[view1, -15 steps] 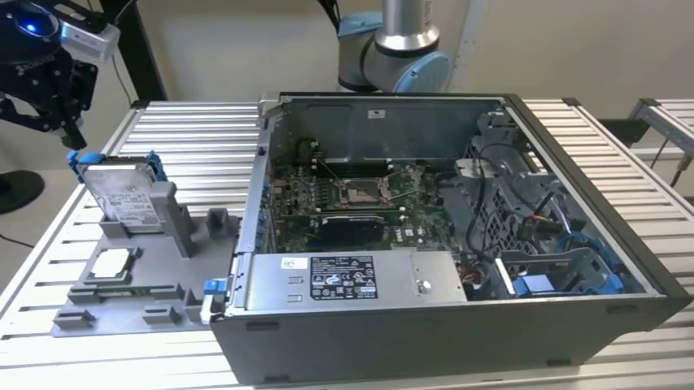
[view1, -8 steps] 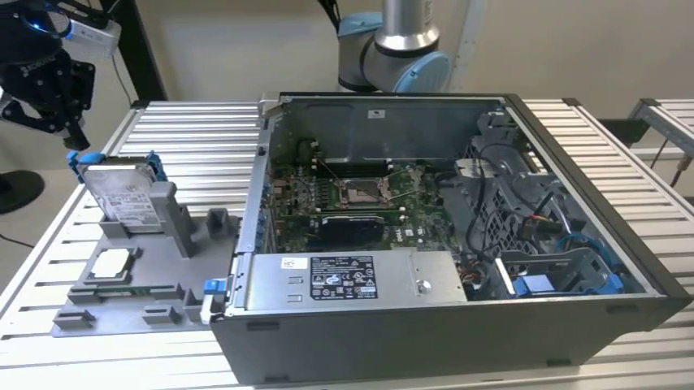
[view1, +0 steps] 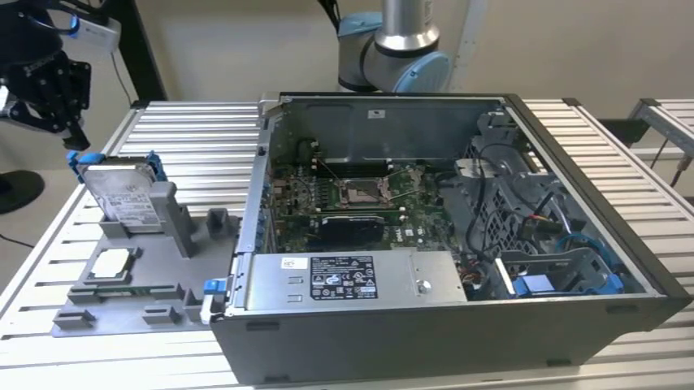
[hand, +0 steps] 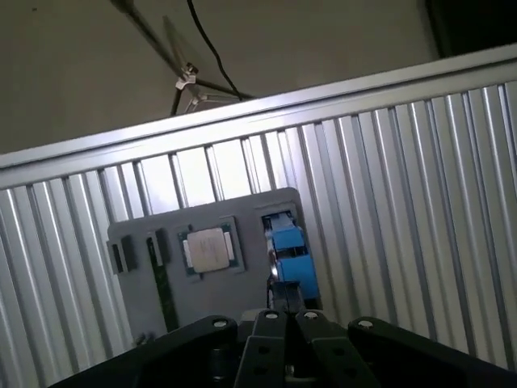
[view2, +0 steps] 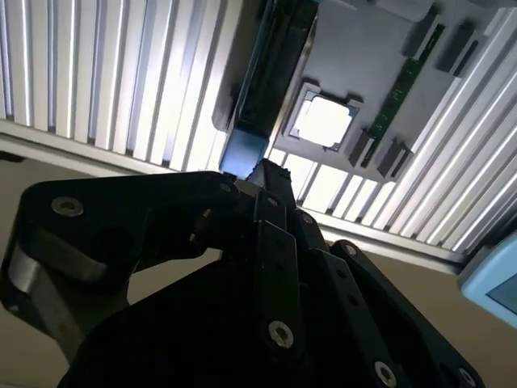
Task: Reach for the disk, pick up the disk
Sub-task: 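Pick up the disk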
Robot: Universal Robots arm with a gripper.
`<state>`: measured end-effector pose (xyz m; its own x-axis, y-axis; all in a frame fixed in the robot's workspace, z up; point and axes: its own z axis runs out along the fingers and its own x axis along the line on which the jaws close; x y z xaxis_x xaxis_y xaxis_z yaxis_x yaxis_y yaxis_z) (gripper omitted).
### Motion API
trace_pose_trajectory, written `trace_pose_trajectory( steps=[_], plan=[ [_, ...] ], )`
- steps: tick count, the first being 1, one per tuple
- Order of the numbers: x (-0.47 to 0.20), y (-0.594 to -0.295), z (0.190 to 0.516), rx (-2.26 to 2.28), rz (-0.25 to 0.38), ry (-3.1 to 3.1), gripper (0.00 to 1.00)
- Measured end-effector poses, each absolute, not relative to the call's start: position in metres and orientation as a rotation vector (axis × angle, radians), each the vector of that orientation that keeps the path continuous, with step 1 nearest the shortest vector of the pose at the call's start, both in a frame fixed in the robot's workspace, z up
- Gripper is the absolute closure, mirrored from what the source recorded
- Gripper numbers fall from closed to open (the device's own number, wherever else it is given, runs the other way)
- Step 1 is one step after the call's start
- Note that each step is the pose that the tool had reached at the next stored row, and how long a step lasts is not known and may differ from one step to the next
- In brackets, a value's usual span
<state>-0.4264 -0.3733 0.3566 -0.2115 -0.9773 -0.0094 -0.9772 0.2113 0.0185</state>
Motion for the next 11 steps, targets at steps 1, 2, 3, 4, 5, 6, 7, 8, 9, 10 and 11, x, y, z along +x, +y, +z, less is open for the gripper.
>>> trace_pose_trajectory(
  steps=[1,2,3,4,5,6,7,8,9,10,11],
  plan=[
    [-0.4262,-0.3733,0.3565,1.985,-0.032,-2.429,1.00],
    [-0.4261,-0.3734,0.3564,1.998,-0.032,-2.418,1.00],
    [-0.4259,-0.3733,0.3564,2.009,-0.032,-2.409,1.00],
    [-0.4256,-0.3731,0.3564,2.018,-0.032,-2.401,1.00],
    [-0.4254,-0.3727,0.3564,2.023,-0.032,-2.397,1.00],
    [-0.4250,-0.3723,0.3563,2.029,-0.032,-2.392,1.00],
    [-0.4247,-0.3717,0.3562,2.033,-0.032,-2.388,1.00],
    [-0.4243,-0.3710,0.3562,2.037,-0.032,-2.385,1.00],
    [-0.4239,-0.3702,0.3561,2.041,-0.032,-2.382,1.00],
    [-0.4237,-0.3693,0.3562,2.042,-0.032,-2.380,1.00],
    [-0.4237,-0.3689,0.3562,2.043,-0.032,-2.380,1.00]
  ],
)
